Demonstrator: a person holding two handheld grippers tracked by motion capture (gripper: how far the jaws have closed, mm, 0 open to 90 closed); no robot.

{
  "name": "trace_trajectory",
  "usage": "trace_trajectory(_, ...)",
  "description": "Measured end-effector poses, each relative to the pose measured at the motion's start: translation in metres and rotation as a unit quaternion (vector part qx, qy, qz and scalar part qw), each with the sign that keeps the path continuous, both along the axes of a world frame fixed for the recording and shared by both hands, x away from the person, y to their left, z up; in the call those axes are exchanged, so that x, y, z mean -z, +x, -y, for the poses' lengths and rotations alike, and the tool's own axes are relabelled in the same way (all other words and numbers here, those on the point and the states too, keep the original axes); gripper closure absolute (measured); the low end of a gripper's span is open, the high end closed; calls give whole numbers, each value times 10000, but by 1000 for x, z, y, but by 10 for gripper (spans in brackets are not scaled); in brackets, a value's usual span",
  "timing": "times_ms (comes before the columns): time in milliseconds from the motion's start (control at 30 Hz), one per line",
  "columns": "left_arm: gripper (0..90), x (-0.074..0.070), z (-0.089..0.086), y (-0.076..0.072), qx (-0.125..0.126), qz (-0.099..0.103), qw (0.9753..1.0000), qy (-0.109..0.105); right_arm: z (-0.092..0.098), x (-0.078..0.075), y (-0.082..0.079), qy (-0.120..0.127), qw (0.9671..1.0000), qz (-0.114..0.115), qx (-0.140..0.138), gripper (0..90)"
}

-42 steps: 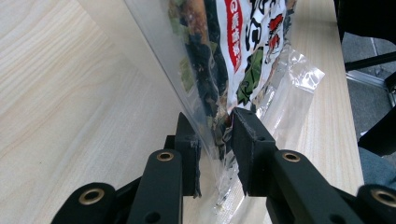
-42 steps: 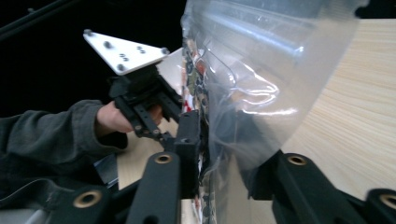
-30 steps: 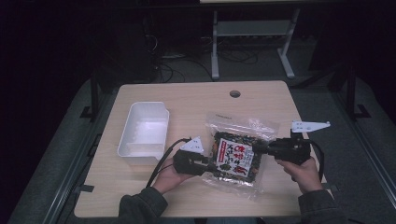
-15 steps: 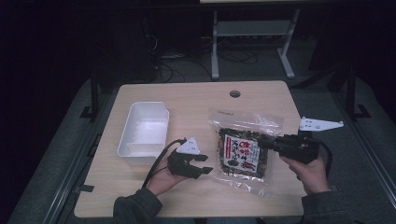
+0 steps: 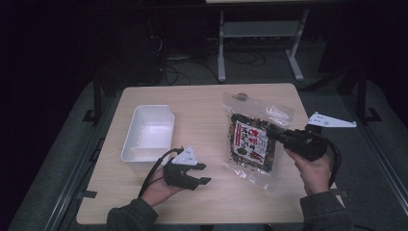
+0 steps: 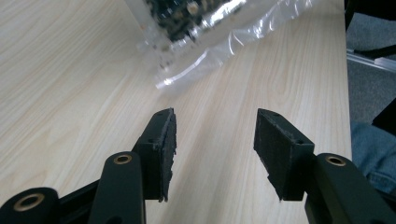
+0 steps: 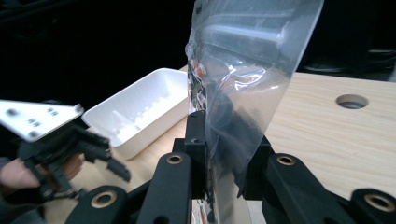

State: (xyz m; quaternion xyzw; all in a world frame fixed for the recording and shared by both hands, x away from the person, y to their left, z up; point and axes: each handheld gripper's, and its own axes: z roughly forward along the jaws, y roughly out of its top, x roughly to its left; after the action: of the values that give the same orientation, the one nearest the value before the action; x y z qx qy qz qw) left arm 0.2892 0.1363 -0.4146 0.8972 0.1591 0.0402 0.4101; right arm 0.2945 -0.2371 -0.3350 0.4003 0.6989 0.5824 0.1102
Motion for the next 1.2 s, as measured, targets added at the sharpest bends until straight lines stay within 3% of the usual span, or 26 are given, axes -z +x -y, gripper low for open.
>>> trace_trajectory(133,463,1,-4,-4,14,4,10000,32,-9,-5,3,-148,9996,64,220,769)
trace_trajectory(533,418,9,-17,-16,60,-99,9998,144,-31,-15,13,-54,9987,195,468,769)
trace_trajectory(1200,362,11,-41,-32,-11,-50,9997,250,-82,-35,28,-49,9988,377,317,769)
